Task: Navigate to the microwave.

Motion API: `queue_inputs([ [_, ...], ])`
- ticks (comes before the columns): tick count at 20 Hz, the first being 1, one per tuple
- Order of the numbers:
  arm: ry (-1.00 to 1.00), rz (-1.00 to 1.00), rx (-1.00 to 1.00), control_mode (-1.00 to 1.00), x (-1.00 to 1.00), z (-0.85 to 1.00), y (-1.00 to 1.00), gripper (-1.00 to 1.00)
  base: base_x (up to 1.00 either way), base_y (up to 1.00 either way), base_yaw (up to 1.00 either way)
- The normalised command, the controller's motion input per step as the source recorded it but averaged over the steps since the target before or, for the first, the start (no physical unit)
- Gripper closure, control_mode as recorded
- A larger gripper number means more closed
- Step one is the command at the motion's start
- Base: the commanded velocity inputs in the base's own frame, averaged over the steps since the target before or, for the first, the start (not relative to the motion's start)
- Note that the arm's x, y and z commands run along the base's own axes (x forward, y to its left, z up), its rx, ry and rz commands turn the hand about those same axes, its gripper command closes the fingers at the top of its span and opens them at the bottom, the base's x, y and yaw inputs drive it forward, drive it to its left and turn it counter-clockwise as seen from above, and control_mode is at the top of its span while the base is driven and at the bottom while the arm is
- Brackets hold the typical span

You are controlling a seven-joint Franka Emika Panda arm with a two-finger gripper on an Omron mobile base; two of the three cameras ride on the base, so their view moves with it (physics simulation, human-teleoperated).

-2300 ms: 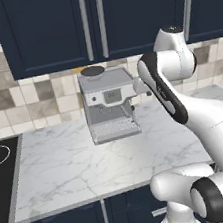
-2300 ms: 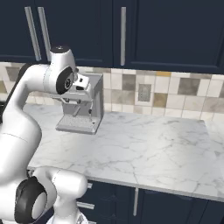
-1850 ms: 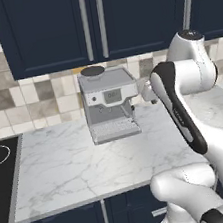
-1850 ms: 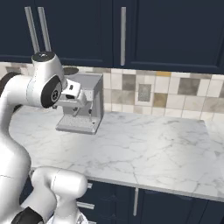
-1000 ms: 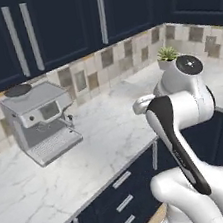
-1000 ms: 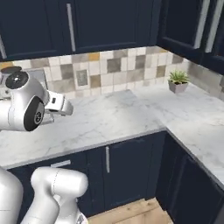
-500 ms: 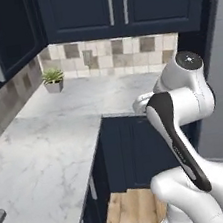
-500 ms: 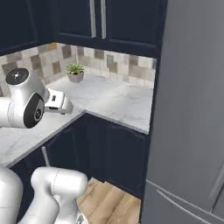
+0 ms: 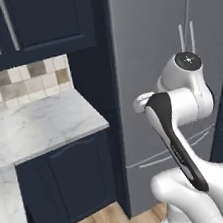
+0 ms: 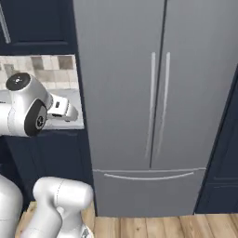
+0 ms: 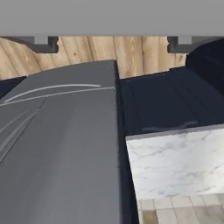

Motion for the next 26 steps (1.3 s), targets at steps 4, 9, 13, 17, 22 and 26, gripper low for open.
queue_inputs([
  [4, 0.00, 0.00, 0.00, 1.00, 0.00, 0.00, 0.00, -1.00, 0.00, -1.00, -0.48],
  [9, 0.00, 0.00, 0.00, 1.00, 0.00, 0.00, 0.00, -1.00, -0.01, -1.00, 0.08],
  [13, 0.00, 0.00, 0.00, 1.00, 0.00, 0.00, 0.00, -1.00, -0.21, -1.00, 0.47],
  [17, 0.00, 0.00, 0.00, 1.00, 0.00, 0.00, 0.00, -1.00, -0.43, -1.00, 0.31],
  [22, 0.00, 0.00, 0.00, 1.00, 0.00, 0.00, 0.00, -1.00, -0.06, -1.00, 0.06],
  [26, 0.00, 0.00, 0.00, 1.00, 0.00, 0.00, 0.00, -1.00, 0.99, -0.44, 0.04],
])
